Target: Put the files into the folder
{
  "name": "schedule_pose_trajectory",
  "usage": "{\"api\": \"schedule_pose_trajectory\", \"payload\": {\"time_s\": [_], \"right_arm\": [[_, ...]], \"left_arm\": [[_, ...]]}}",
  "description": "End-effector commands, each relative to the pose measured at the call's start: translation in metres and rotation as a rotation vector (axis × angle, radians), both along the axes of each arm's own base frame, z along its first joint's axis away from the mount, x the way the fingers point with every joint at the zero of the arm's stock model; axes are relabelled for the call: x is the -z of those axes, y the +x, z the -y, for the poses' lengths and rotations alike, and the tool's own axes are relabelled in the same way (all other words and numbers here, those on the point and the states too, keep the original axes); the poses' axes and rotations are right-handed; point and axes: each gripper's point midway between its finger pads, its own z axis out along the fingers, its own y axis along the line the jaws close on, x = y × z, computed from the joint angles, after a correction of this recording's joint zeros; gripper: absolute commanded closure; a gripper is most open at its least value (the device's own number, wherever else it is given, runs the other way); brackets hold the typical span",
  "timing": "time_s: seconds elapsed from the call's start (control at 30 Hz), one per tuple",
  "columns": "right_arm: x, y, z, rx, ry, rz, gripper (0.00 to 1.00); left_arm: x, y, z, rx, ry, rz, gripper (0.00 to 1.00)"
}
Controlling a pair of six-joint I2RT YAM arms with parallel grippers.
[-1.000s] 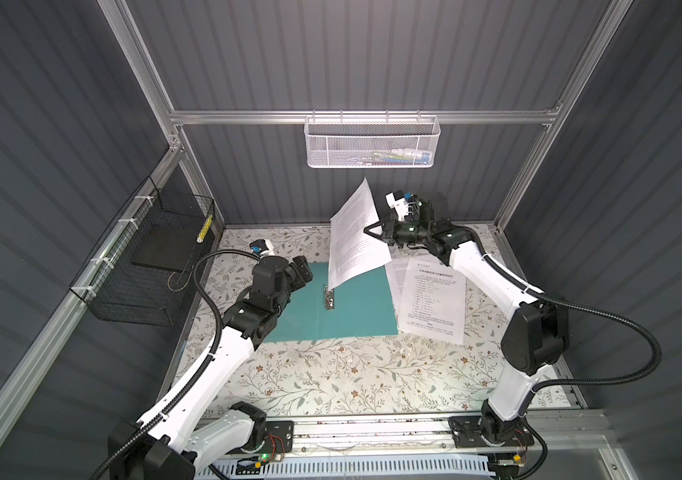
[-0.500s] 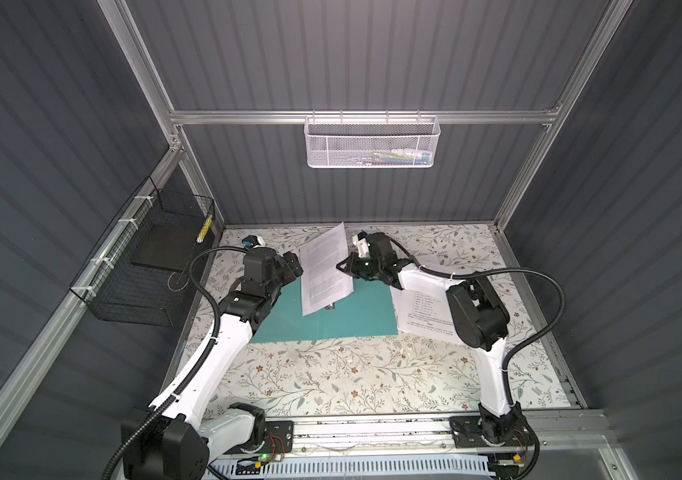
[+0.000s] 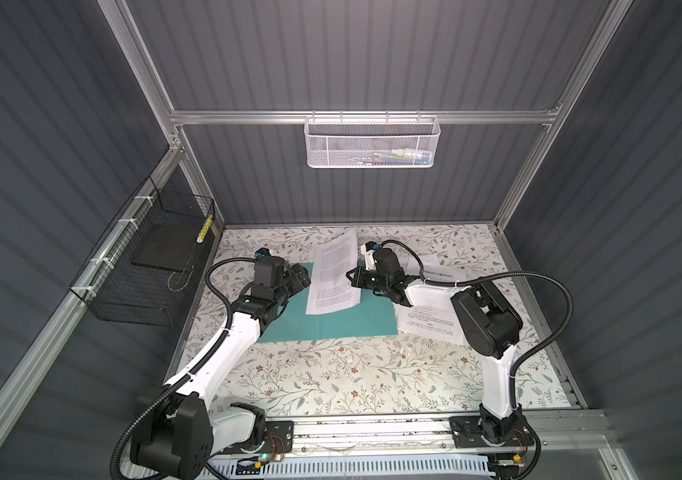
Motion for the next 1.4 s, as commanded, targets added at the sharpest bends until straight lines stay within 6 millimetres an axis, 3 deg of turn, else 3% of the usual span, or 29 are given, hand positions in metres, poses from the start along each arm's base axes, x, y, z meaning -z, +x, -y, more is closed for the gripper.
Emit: {"api": "schedule_pose_trajectory", "payload": {"time_s": [0.0,0.3,0.57,0.83,1.37], "right_arm": [[-0.027,-0.006,-0.007,-0.044,0.03,0.103,1.0],[-0.035,-0.02,-0.011,-0.069,0.033,0.11,1.0],[-0.028,-0.03,-0.019,-0.048,-0.007,0.033,1.0],[-0.027,-0.037,-0.031,-0.043,0.012,-0.014,1.0],[0.006,-0.031,-0.053,-0.006,0.059,-0.139,1.0]], "left_arm": [[-0.003,0.003,-0.002,-0.007,0.0,0.014,0.17],[0.005,0.008,-0.002,-0.006,0.019,-0.001,0.17],[0.015,0.013,0.002,0.013,0.016,-0.019,0.13],[0.022,0.02,0.0,0.004,-0.014,-0.038,0.01],[0.03,0.019,-0.006,0.001,-0.056,-0.052,0.01]]}}
